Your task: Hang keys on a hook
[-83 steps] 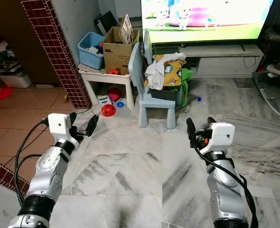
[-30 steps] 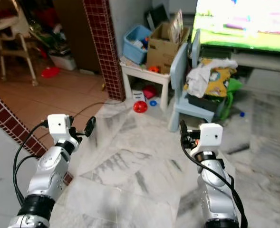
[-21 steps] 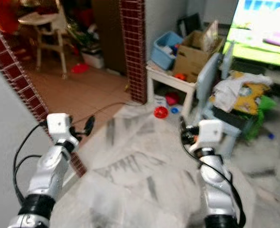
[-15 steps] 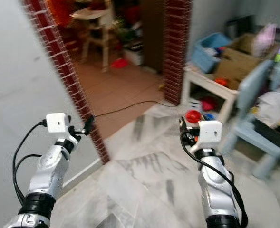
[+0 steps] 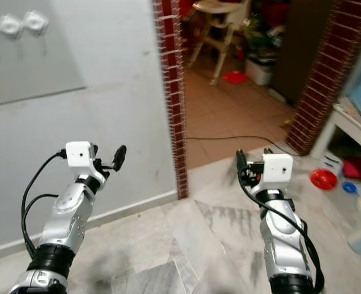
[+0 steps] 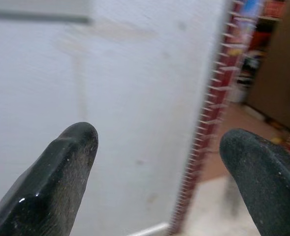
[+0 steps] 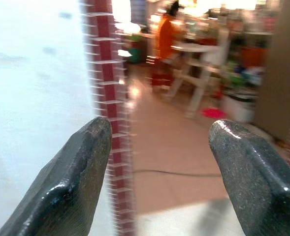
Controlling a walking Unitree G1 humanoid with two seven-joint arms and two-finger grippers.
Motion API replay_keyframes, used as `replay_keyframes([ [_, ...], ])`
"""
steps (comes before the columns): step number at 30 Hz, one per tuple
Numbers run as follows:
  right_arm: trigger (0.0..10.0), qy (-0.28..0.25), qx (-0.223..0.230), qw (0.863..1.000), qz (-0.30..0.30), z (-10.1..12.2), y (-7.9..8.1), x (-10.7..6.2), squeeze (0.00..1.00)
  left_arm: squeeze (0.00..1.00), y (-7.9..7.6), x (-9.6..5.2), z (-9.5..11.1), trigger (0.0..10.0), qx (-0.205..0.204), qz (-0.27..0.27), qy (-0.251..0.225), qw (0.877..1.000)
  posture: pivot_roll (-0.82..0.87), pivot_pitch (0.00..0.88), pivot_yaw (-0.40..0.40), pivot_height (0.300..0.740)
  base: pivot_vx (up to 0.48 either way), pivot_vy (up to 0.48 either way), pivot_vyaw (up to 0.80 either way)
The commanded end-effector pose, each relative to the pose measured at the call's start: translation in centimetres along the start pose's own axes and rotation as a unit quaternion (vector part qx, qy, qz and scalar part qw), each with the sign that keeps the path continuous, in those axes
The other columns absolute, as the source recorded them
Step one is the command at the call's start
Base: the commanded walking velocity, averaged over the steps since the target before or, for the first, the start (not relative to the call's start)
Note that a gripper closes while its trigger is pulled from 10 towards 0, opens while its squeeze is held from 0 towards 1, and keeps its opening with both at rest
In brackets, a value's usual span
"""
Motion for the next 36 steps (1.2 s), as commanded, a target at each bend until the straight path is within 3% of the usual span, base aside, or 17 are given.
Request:
replay_keyframes([
  [1,10.0,0.001,-0.003,1.0,-0.007,0.12,-0.64,-0.12,0.0,0.0,-0.71,0.28,0.51,10.0,-0.001,-0.009,-0.009,1.0,-0.08,0.0,0.048,0.74,0.0,0.0,0.79],
  [36,10.0,-0.003,-0.01,1.0,-0.002,0.95,-1.37,0.18,0.0,0.0,-1.44,0.41,0.59,10.0,-0.012,-0.017,-0.011,1.0,-0.08,0.0,0.029,0.74,0.0,0.0,0.79],
])
Point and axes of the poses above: a point about 5 cm out from each wrist's last joint towards the gripper, its own x axis pointing out of the wrist towards the gripper, its own z axis along the axis of the wrist's last joint, y = z × x, the point moved 5 cm from there along x, pointing out of the wrist towards the gripper, and after that the axes turned 15 degrees about x, right-handed, at the moved point
